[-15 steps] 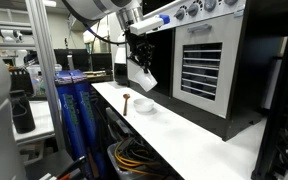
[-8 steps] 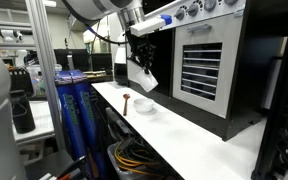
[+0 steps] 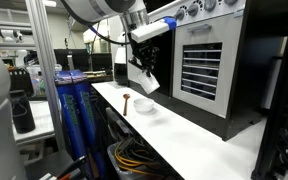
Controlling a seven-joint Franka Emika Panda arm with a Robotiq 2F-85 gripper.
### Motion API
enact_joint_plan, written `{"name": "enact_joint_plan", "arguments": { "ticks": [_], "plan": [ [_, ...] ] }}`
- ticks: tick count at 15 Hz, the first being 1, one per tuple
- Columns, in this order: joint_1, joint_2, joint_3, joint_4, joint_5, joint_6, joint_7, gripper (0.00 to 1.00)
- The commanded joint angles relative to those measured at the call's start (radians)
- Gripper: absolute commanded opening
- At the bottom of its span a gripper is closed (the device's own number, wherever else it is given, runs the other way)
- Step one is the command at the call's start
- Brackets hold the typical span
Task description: Lift the white cup and empty its contents into the bowl
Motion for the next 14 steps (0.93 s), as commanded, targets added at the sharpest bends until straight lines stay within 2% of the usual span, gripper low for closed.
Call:
{"name": "enact_joint_plan", "arguments": {
  "ticks": [1, 5, 6, 11, 14],
  "plan": [
    [-0.029, -0.044, -0.034, -0.069, 0.037, 0.067, -0.045, 0.02],
    [-0.033, -0.059, -0.106, -0.126, 0.059, 0.134, -0.076, 0.02],
    [-0.013, -0.018, -0.14, -0.079, 0.087, 0.139, -0.103, 0.02],
    [0.039, -0.007, -0.277, -0.085, 0.221, 0.218, -0.255, 0.02],
    [0.104, -0.01, -0.362, -0.086, 0.321, 0.228, -0.364, 0.02]
  ]
}}
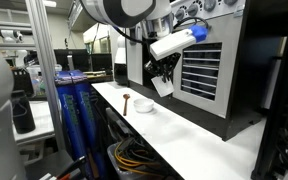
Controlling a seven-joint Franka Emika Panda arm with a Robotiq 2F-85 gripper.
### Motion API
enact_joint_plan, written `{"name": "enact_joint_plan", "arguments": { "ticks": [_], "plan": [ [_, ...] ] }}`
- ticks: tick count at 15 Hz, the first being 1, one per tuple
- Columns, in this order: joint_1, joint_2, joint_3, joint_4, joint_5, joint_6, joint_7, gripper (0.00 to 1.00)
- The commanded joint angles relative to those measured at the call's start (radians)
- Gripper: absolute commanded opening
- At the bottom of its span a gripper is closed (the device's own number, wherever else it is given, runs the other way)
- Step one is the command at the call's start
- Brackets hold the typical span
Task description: Lift the white cup and empty its contents into the bowl
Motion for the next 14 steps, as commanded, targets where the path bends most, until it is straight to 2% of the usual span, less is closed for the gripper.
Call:
{"name": "enact_joint_plan", "arguments": {
  "ticks": [1, 9, 14],
  "plan": [
    [0.082, 0.018, -0.091, 0.001, 0.117, 0.022, -0.132, 0.02],
    [0.172, 0.042, -0.184, 0.0, 0.271, 0.004, -0.3, 0.02],
    [0.287, 0.061, -0.312, -0.002, 0.349, 0.013, -0.383, 0.02]
  ]
}}
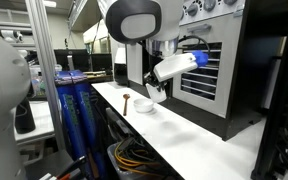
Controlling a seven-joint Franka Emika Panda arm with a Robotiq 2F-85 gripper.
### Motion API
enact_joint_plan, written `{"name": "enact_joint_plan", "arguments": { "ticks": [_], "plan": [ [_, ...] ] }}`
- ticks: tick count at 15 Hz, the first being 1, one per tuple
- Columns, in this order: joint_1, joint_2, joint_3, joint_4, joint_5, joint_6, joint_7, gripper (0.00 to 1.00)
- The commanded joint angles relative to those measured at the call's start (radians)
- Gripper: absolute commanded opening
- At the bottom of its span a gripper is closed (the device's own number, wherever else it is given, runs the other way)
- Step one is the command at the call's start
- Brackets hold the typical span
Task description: Lift the white cup and empty its contents into the bowl
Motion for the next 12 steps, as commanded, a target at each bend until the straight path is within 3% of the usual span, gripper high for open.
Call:
{"name": "enact_joint_plan", "arguments": {
  "ticks": [1, 12],
  "plan": [
    [0.077, 0.023, -0.085, 0.0, 0.06, 0.012, -0.077, 0.02],
    [0.27, 0.025, -0.337, 0.0, 0.111, 0.023, -0.175, 0.02]
  ]
}}
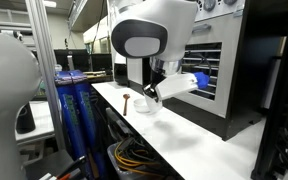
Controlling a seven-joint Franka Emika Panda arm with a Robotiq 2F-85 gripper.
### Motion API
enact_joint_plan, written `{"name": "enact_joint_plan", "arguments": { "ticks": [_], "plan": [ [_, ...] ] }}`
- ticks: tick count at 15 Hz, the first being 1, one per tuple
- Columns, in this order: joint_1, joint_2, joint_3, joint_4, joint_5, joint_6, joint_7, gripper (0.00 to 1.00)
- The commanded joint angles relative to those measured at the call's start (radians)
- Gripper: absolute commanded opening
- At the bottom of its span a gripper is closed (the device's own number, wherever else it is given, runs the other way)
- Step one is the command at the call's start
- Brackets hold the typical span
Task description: Lift the white cup and empty its contents into the bowl
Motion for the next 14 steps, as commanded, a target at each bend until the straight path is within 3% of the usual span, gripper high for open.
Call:
{"name": "enact_joint_plan", "arguments": {
  "ticks": [1, 14],
  "plan": [
    [0.065, 0.01, -0.081, 0.0, 0.031, 0.021, -0.058, 0.02],
    [0.221, -0.014, -0.281, 0.002, 0.008, 0.048, -0.097, 0.02]
  ]
}}
